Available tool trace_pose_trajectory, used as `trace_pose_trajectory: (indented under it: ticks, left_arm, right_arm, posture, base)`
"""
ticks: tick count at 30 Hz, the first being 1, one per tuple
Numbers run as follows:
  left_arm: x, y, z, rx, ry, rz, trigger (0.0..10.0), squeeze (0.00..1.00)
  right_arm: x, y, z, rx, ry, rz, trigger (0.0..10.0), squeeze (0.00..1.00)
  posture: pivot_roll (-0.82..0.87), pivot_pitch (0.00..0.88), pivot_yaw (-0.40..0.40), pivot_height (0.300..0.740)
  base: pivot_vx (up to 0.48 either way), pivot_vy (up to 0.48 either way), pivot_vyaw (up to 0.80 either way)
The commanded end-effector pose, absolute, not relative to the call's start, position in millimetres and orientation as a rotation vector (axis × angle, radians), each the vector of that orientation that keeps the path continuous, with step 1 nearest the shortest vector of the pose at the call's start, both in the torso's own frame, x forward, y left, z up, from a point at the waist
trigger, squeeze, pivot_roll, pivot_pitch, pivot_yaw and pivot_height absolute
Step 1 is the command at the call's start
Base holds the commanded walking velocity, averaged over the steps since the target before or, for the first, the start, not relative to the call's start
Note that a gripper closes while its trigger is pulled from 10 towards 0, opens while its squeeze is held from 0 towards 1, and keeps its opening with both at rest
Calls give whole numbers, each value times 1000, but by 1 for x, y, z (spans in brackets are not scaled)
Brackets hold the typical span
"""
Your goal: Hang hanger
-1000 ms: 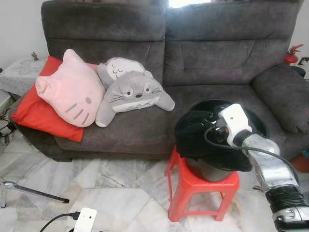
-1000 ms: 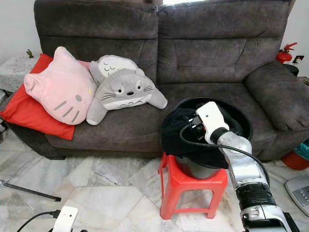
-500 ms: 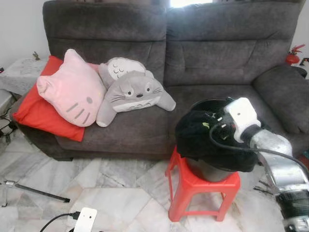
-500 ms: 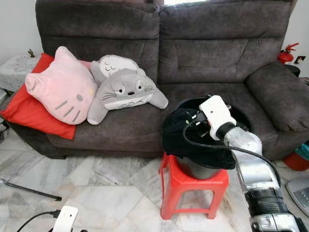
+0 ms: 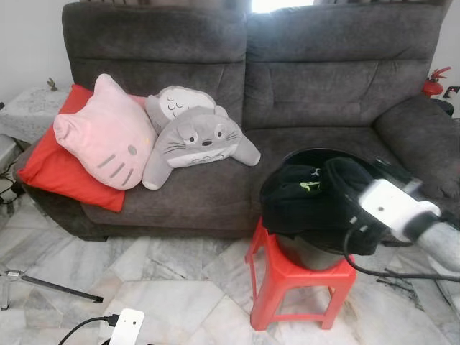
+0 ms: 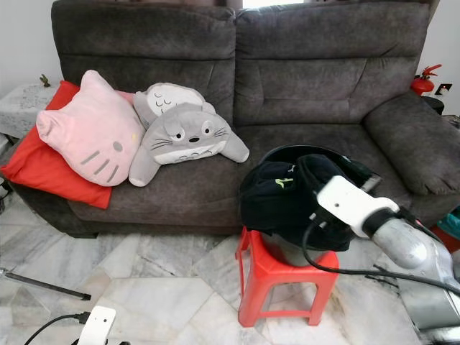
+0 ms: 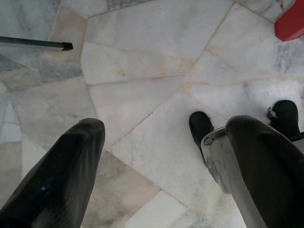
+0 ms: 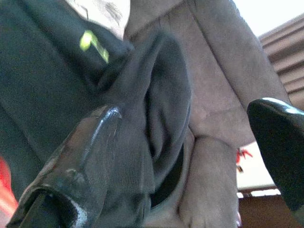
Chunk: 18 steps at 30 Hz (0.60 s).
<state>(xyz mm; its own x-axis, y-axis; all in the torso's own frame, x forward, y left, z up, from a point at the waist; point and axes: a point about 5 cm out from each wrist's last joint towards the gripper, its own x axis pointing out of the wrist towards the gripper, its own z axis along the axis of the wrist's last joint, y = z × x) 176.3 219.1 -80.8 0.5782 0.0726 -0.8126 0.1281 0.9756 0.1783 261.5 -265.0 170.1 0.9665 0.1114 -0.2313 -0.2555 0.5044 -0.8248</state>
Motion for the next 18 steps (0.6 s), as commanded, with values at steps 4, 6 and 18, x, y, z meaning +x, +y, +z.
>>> trace_pose_trajectory:
  ticks: [4, 6, 18]
  left_arm:
    - [174, 222, -81, 240, 970, -34, 10000, 0]
    - [175, 222, -81, 240, 970, -34, 10000, 0]
    - [174, 223, -81, 233, 969, -19, 10000, 0]
  right_arm:
    - [253, -266, 161, -1150, 191, 212, 10000, 0]
    - [254, -269, 157, -1132, 214, 179, 10000, 0]
    - [242, -271, 141, -1115, 161, 45, 10000, 0]
  posture:
    - [-173, 0, 9, 740]
    - [-172, 0, 9, 740]
    - [-159, 0, 4, 740]
  base:
    - [0, 0, 0]
    - [0, 0, 0]
    - [0, 0, 0]
